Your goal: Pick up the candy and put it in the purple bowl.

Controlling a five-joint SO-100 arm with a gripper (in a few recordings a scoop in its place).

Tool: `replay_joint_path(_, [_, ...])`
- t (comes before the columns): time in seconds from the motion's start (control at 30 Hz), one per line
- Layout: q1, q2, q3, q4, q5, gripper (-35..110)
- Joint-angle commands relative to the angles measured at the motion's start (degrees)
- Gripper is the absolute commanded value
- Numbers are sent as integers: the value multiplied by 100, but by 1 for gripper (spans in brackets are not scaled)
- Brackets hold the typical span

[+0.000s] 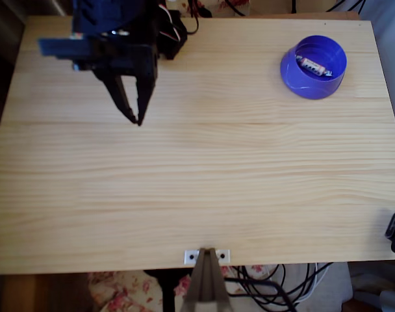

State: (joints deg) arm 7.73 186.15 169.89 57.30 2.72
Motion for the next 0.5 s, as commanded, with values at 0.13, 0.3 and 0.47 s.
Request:
replay_joint_path(0.13, [220,290,396,-88,220,-1])
replay_joint_path(0.3, [290,290,404,-132,352,-1])
replay_joint_path(0.47, [448,290,413,-123,519,-1])
